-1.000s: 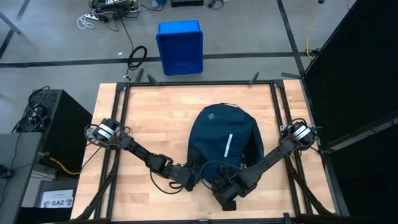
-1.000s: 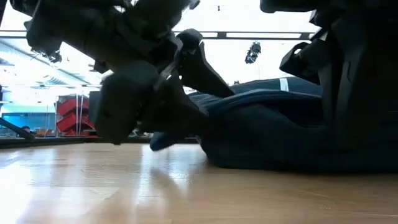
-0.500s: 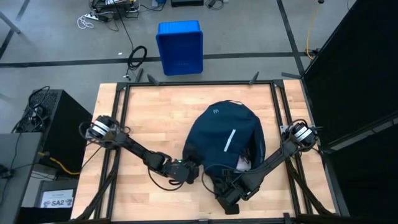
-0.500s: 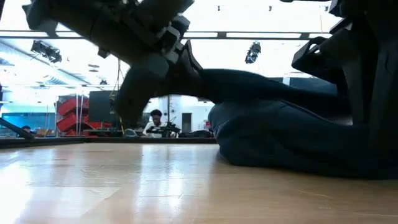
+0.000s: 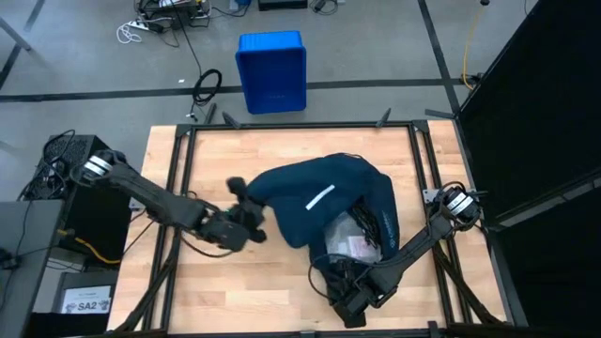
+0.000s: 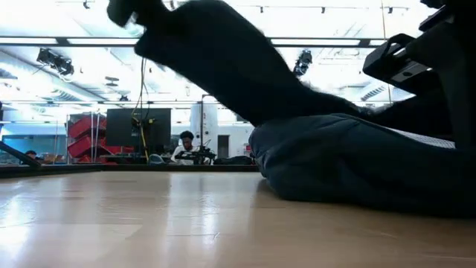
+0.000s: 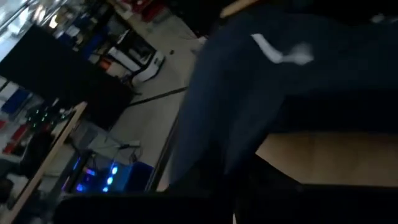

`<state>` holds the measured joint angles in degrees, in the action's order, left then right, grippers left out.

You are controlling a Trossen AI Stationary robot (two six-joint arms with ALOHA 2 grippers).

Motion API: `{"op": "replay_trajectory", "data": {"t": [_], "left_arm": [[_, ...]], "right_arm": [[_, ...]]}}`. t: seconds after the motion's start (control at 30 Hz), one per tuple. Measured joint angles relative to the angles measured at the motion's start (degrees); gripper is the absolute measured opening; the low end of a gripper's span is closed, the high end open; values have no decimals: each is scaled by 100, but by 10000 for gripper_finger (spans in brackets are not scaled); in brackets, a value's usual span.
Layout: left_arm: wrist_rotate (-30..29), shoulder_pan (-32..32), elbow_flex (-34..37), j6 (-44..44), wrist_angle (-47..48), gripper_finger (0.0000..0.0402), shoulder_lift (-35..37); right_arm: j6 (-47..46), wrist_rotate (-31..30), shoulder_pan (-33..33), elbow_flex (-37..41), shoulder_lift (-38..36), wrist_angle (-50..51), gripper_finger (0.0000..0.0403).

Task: Unpack backpack
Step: Open the dark blue backpack

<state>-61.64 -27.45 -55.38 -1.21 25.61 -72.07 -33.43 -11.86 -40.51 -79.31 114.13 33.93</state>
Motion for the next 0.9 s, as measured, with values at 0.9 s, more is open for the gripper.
{"op": "replay_trajectory", "data": {"t": [0.9], "left_arm": [[-2364,-609,1,-901,1514,0,1526]], "right_arm": [[2567,-191,1392,-2,0,-2188,0]]}}
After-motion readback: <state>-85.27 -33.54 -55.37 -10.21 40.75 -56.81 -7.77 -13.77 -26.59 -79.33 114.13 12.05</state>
